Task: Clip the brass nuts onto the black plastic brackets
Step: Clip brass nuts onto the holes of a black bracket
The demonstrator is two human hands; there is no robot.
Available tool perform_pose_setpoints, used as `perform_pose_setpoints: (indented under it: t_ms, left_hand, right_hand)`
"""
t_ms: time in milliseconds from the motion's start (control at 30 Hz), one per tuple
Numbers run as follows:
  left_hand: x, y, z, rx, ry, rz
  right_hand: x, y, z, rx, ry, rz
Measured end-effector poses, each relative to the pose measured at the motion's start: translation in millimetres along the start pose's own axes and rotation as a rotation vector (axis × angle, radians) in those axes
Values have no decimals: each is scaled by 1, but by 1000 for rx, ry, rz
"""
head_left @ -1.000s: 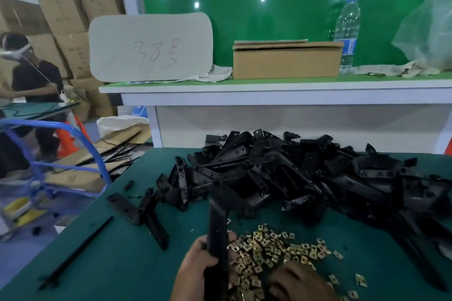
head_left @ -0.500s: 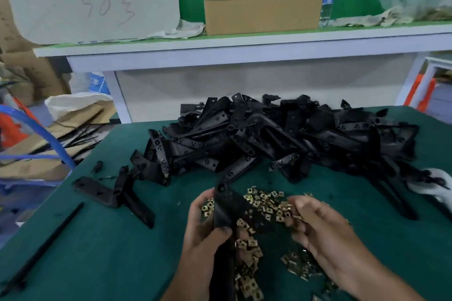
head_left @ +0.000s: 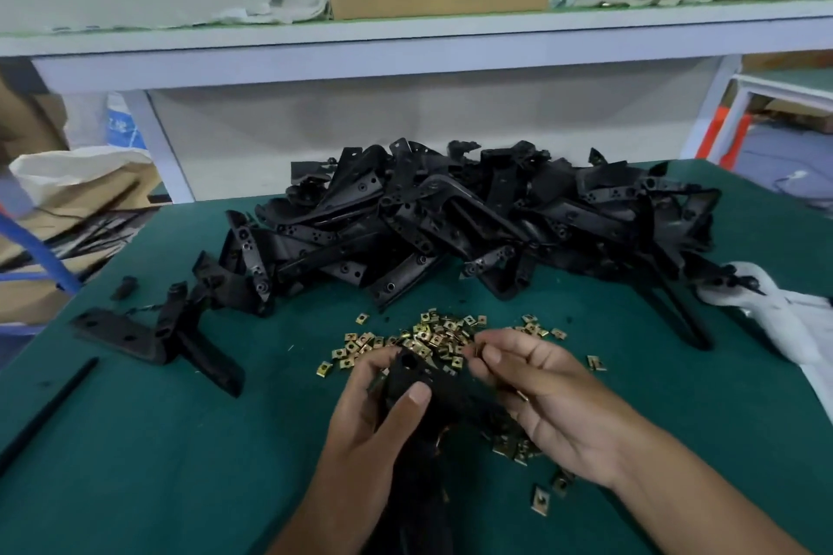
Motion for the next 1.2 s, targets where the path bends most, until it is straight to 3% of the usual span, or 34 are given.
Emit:
perform_pose_setpoints:
  t_ms: [200, 333, 1200]
  left_hand:
    - [-5, 3, -12, 412, 200, 21]
    - [-7, 7, -15, 540, 261, 32]
    - [-4, 4, -8, 456, 232, 40]
  right_hand:
    - [-8, 13, 0, -116, 21, 84]
    - [-12, 22, -4, -223, 3, 146]
    - [-17, 29, 6, -331, -104, 183]
Point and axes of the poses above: each hand's wrist, its own x-axis towards the middle knuckle, its own y-axis out of the palm, z = x × y, the point moved 8 cm from there along x, towards the middle knuckle, and after that the axes turned 14 degrees about x, right-handed, at the moved point
